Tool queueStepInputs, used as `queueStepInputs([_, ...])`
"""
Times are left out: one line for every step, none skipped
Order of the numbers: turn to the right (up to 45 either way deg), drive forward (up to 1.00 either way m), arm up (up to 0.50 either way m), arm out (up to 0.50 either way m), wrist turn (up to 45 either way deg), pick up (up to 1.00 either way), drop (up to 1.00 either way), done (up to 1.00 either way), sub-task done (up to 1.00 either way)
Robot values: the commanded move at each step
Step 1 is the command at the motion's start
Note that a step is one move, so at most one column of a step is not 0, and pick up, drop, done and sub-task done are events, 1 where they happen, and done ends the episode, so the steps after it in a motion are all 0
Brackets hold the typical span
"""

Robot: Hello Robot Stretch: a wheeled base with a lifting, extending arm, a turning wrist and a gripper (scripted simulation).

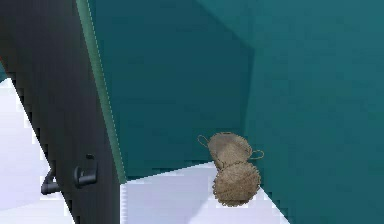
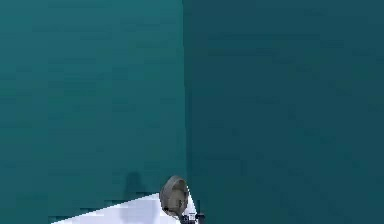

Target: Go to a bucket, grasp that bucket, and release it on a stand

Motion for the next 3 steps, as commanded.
queueStepInputs([0.0,0.0,0.0,0.0,0.0,1.0,0.0,0.0,0.0])
queueStepInputs([0.0,0.0,0.1,0.0,0.0,0.0,0.0,0.0,0.0])
queueStepInputs([0.0,0.0,0.5,0.0,0.0,0.0,0.0,0.0,0.0])
